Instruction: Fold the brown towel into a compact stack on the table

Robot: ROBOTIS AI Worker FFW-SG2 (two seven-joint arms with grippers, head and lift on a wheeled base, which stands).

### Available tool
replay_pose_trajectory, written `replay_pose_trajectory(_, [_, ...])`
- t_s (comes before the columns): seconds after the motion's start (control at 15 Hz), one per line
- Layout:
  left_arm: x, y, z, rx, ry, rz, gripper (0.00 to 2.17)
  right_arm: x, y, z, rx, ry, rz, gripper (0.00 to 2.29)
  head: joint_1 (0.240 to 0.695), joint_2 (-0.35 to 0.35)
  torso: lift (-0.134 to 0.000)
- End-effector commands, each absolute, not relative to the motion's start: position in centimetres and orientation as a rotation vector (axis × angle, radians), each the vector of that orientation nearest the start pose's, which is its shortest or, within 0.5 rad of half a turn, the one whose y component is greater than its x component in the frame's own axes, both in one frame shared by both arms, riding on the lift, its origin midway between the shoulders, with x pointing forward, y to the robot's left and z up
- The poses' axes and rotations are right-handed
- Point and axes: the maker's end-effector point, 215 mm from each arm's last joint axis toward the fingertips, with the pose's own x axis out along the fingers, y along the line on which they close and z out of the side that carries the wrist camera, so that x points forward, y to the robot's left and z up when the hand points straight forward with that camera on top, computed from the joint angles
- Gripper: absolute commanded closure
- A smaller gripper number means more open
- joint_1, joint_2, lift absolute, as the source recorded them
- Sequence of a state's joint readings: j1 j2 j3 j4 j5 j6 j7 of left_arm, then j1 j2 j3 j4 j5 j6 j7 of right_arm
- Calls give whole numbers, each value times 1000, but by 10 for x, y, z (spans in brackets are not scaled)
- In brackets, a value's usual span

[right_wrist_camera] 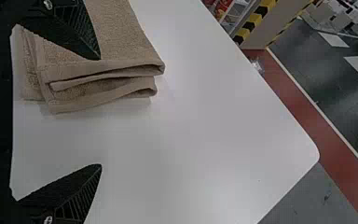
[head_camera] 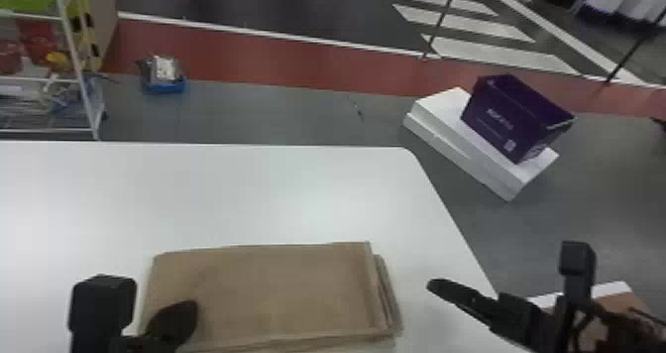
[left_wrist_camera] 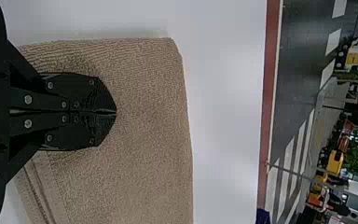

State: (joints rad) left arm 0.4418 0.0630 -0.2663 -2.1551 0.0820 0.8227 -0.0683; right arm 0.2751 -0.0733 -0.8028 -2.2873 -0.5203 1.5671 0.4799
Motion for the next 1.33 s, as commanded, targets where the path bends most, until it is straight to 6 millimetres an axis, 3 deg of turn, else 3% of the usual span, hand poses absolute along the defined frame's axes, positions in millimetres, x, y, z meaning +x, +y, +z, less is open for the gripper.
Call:
replay_pose_trajectory(0.0, [368,73,-467,-83,677,-373,1882,339,-349,-399,605,795,121,56,695,-350,-124])
replay_pose_trajectory(0.33, [352,61,-429,-134,627,-422,1865,351,-296,-401,594,815,202,70,695,-350,-124])
replay_pose_trajectory(0.53, [345,55,-417,-163,612,-447,1865,353,-269,-413,567,858,219,211,695,-350,-124])
replay_pose_trajectory(0.73, [342,51,-415,-170,610,-463,1865,352,-270,-426,540,891,190,225,695,-350,-124])
replay_pose_trajectory(1.27, [342,46,-413,-177,607,-483,1865,356,-268,-437,534,918,176,346,695,-350,-124])
